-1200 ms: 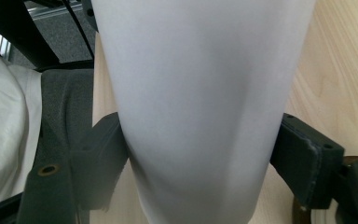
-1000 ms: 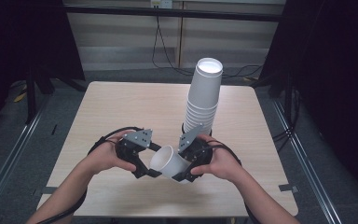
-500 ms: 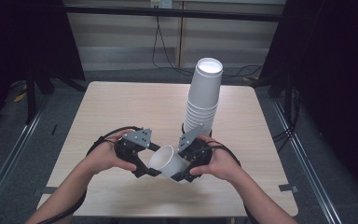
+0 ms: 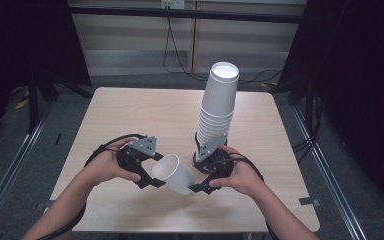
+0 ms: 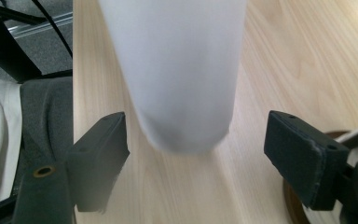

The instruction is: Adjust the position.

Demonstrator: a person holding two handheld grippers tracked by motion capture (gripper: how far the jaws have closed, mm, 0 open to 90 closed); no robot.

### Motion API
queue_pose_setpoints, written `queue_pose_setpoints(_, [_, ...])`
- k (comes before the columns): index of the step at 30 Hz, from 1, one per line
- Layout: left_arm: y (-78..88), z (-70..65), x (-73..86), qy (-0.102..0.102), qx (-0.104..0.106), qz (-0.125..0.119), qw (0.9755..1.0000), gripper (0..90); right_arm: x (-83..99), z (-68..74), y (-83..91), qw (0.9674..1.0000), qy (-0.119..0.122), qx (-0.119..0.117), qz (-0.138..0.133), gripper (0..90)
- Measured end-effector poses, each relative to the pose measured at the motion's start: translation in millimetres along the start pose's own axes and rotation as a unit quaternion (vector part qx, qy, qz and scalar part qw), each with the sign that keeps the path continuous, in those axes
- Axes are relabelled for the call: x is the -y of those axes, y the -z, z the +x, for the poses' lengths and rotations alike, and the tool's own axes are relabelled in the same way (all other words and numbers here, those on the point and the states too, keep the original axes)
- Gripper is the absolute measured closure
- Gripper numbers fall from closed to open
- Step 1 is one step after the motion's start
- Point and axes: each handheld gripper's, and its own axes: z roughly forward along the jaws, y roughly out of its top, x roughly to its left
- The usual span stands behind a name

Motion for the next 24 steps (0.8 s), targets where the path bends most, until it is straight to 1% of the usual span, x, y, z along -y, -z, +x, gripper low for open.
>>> queue_pose_setpoints(2, [1.7, 1.1, 1.5, 0.000, -0.008, 0.006, 0.9999, 17.3, 6.7, -0.2, 0.2, 0.9999, -0.011, 0.005, -0.004, 21.1])
queue_pose_setpoints(3, [2.5, 1.8, 2.5, 0.005, -0.015, 0.009, 0.9998, 17.3, 9.3, -0.9, -0.5, 0.9999, -0.010, 0.003, -0.010, 20.8])
queue_pose_setpoints(4, [3.7, 2.5, 3.2, 0.008, -0.021, 0.018, 0.9996, 17.2, 12.7, -0.8, -0.7, 0.9998, -0.015, 0.005, -0.009, 20.6])
queue_pose_setpoints(5, [5.2, 3.6, 3.6, 0.010, -0.025, 0.024, 0.9994, 17.1, 16.4, -1.6, -1.5, 0.9998, -0.015, 0.008, -0.010, 20.1])
queue_pose_setpoints(6, [7.2, 5.0, 3.9, 0.009, -0.022, 0.032, 0.9992, 17.1, 20.0, -2.3, -1.7, 0.9998, -0.014, 0.014, -0.006, 20.0])
queue_pose_setpoints(7, [7.3, 4.5, 5.0, 0.012, -0.032, 0.027, 0.9990, 17.0, 23.5, -3.0, -1.9, 0.9997, -0.017, 0.019, -0.005, 19.9])
queue_pose_setpoints(8, [8.5, 5.3, 5.4, 0.015, -0.034, 0.028, 0.9989, 16.9, 26.9, -3.7, -2.0, 0.9995, -0.019, 0.024, -0.006, 19.7])
queue_pose_setpoints(9, [9.8, 6.0, 5.6, 0.017, -0.039, 0.035, 0.9985, 16.9, 30.1, -4.0, -1.6, 0.9993, -0.023, 0.028, -0.009, 19.7])
queue_pose_setpoints(10, [9.9, 6.1, 6.0, 0.018, -0.045, 0.037, 0.9982, 16.8, 33.1, -4.5, -1.7, 0.9991, -0.030, 0.028, -0.012, 19.6])
queue_pose_setpoints(11, [10.2, 6.9, 6.3, 0.019, -0.050, 0.040, 0.9978, 16.7, 36.1, -5.2, -1.8, 0.9988, -0.032, 0.033, -0.015, 19.5])
queue_pose_setpoints(12, [11.9, 8.3, 5.9, 0.017, -0.046, 0.052, 0.9974, 16.7, 38.8, -5.7, -2.4, 0.9987, -0.031, 0.036, -0.018, 19.2])
queue_pose_setpoints(13, [12.4, 8.9, 6.0, 0.019, -0.047, 0.055, 0.9972, 16.7, 41.4, -6.3, -3.0, 0.9986, -0.030, 0.038, -0.020, 18.9])
queue_pose_setpoints(14, [11.2, 8.4, 6.7, 0.022, -0.059, 0.049, 0.9968, 16.6, 44.5, -6.5, -4.1, 0.9983, -0.033, 0.043, -0.020, 18.8])
queue_pose_setpoints(15, [12.4, 9.2, 6.3, 0.022, -0.061, 0.055, 0.9964, 16.6, 46.6, -6.5, -5.3, 0.9981, -0.036, 0.045, -0.021, 18.7])
queue_pose_setpoints(17, [13.4, 10.8, 6.3, 0.023, -0.066, 0.056, 0.9959, 16.6, 52.2, -6.0, -8.6, 0.9978, -0.039, 0.049, -0.021, 18.4])
queue_pose_setpoints(19, [15.2, 12.5, 6.3, 0.026, -0.071, 0.066, 0.9949, 16.6, 57.9, -5.1, -13.8, 0.9976, -0.044, 0.048, -0.025, 18.3])
queue_pose_setpoints(20, [15.1, 13.1, 6.5, 0.027, -0.075, 0.067, 0.9946, 16.5, 61.3, -4.7, -17.0, 0.9977, -0.045, 0.046, -0.021, 18.2])
queue_pose_setpoints(21, [15.4, 13.7, 6.8, 0.029, -0.078, 0.072, 0.9939, 16.5, 63.2, -4.6, -18.8, 0.9978, -0.044, 0.045, -0.021, 18.2])
queue_pose_setpoints(22, [15.7, 14.3, 7.1, 0.029, -0.078, 0.078, 0.9934, 16.5, 65.4, -4.3, -21.1, 0.9976, -0.044, 0.049, -0.020, 18.2])
queue_pose_setpoints(23, [15.8, 15.0, 7.6, 0.028, -0.086, 0.079, 0.9928, 16.5, 67.1, -3.4, -22.8, 0.9975, -0.047, 0.049, -0.017, 18.2])
queue_pose_setpoints(24, [16.4, 15.9, 7.6, 0.027, -0.085, 0.083, 0.9925, 16.4, 68.9, -3.2, -24.9, 0.9975, -0.044, 0.052, -0.017, 18.2])
